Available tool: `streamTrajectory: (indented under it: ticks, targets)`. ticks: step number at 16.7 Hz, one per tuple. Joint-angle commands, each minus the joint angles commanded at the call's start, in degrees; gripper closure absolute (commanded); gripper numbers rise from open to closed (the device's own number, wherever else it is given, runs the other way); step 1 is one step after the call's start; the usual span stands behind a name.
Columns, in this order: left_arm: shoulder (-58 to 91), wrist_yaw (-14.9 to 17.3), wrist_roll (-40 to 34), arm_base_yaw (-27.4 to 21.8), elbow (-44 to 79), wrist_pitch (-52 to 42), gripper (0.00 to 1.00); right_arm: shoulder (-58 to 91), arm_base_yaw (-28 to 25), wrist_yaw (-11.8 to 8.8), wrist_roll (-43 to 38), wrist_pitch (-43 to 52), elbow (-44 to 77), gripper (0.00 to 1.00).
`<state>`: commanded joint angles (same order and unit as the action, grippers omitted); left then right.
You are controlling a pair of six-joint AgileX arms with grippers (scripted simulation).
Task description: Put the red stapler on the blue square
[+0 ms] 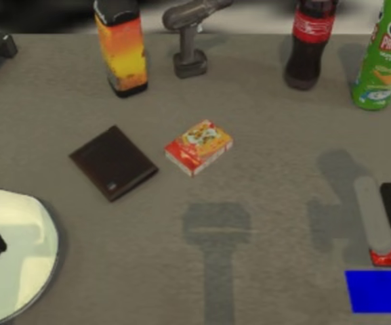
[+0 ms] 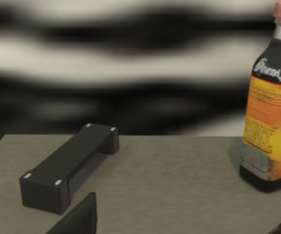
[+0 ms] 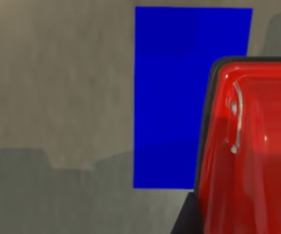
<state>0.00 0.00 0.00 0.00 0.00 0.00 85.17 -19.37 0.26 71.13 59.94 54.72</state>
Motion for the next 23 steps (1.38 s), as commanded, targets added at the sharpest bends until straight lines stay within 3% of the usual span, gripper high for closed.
streamTrajectory:
  ticks: [6, 12, 23]
  targets:
    - [0.0, 0.0, 0.0, 0.0, 0.0, 0.0, 0.0, 5.6, 0.2, 0.1, 0.0, -16.9, -10.6, 1.0]
    - [0.0, 0.0, 0.0, 0.0, 0.0, 0.0, 0.0, 6.4, 0.2, 0.1, 0.0, -18.7, -12.1, 1.0]
    - [0.0, 0.0, 0.0, 0.0, 0.0, 0.0, 0.0, 6.4, 0.2, 0.1, 0.0, -18.7, -12.1, 0.17]
